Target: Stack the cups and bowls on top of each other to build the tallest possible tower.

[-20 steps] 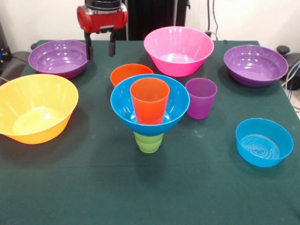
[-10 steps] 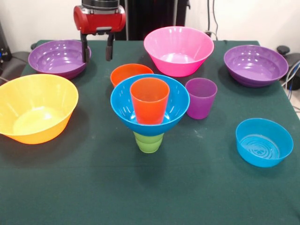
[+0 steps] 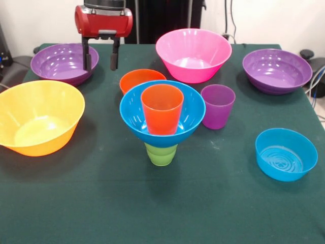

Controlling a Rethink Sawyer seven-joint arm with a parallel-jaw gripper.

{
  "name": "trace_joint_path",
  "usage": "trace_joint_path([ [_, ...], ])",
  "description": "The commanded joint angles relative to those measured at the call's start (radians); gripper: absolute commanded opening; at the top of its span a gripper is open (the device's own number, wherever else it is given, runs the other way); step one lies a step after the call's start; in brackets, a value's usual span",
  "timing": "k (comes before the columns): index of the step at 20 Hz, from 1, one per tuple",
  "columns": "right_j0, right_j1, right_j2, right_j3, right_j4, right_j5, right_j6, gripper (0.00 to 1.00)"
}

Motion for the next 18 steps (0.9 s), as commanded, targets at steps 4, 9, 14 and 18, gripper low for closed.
trace_joint_path([
  [4,-0.019,0.056,0.099,0.004,0.005,0.036,0.093,1.00],
  [9,-0.014,0.076,0.106,-0.008,-0.016,0.071,0.055,1.00],
  [14,-0.036,0.073,0.136,0.003,-0.017,0.060,0.048,1.00],
  [18,-0.056,0.075,0.168,0.013,-0.028,0.024,0.050,1.00],
])
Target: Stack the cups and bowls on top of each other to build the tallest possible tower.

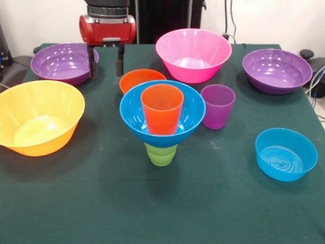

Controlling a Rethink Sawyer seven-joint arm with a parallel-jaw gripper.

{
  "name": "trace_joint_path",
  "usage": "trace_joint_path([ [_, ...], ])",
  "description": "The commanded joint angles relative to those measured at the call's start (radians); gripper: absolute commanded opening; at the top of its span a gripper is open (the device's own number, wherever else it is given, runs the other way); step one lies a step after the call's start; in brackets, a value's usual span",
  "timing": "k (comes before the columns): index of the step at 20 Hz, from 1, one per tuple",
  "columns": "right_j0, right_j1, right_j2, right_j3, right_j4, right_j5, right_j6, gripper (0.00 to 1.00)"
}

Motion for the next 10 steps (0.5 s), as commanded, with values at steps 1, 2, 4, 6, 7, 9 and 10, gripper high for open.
trace_joint_path([
  [1,-0.024,0.033,0.122,0.012,-0.030,0.024,0.050,1.00],
  [2,-0.024,0.033,0.121,0.012,-0.032,0.021,0.052,1.00],
  [4,-0.023,0.032,0.121,0.010,-0.035,0.019,0.055,1.00],
  [6,-0.023,0.032,0.120,0.009,-0.039,0.016,0.058,1.00],
  [7,-0.020,0.034,0.116,0.007,-0.042,0.014,0.061,1.00],
  [9,-0.016,0.045,0.110,-0.002,-0.051,0.001,0.064,1.00],
  [10,-0.015,0.049,0.110,-0.004,-0.054,-0.006,0.065,1.00],
])
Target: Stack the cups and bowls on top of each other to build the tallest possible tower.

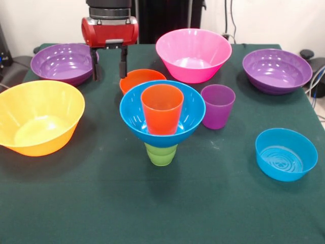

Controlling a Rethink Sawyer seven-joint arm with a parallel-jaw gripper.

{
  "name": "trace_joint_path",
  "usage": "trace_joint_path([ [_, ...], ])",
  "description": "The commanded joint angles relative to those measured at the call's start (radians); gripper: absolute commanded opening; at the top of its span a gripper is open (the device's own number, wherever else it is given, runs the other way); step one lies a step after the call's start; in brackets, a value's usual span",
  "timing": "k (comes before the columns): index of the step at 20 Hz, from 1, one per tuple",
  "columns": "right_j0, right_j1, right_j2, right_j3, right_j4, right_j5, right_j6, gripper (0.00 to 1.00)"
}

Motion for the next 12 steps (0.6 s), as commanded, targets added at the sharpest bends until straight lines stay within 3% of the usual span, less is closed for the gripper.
trace_joint_path([
  [1,0.008,0.045,0.070,-0.005,-0.054,-0.007,0.065,1.00],
  [9,0.024,0.092,0.042,-0.037,-0.061,0.048,0.040,1.00],
  [12,0.057,0.102,-0.001,-0.061,-0.059,0.100,0.038,1.00],
])
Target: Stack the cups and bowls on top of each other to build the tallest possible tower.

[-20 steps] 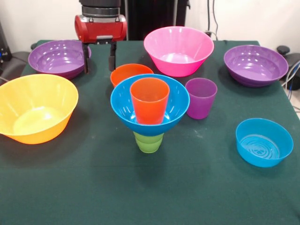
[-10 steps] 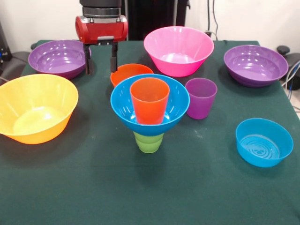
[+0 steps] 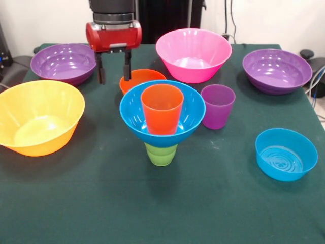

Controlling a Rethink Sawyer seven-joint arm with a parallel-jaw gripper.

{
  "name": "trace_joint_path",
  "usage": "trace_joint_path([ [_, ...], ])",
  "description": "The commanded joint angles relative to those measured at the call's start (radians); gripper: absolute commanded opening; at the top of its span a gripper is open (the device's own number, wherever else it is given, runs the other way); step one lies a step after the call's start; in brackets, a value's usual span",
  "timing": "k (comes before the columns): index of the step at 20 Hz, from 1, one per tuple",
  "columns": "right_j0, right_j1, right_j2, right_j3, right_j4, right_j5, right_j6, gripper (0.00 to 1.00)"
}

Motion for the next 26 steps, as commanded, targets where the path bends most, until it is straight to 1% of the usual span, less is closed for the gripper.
trace_joint_path([
  [1,0.061,0.069,-0.006,-0.064,-0.057,0.115,0.036,1.00],
  [2,0.073,0.071,-0.022,-0.074,-0.056,0.146,0.029,1.00],
  [8,0.088,0.075,-0.048,-0.082,-0.064,0.172,0.018,1.00],
  [12,0.121,0.079,-0.096,-0.105,-0.070,0.232,0.018,1.00],
  [17,0.159,0.096,-0.152,-0.132,-0.076,0.270,0.029,1.00],
  [18,0.177,0.101,-0.174,-0.145,-0.078,0.292,0.036,1.00],
  [20,0.190,0.103,-0.191,-0.155,-0.076,0.312,0.039,1.00],
  [23,0.196,0.105,-0.202,-0.158,-0.076,0.312,0.042,1.00],
  [26,0.197,0.114,-0.206,-0.160,-0.074,0.286,0.051,1.00],
])
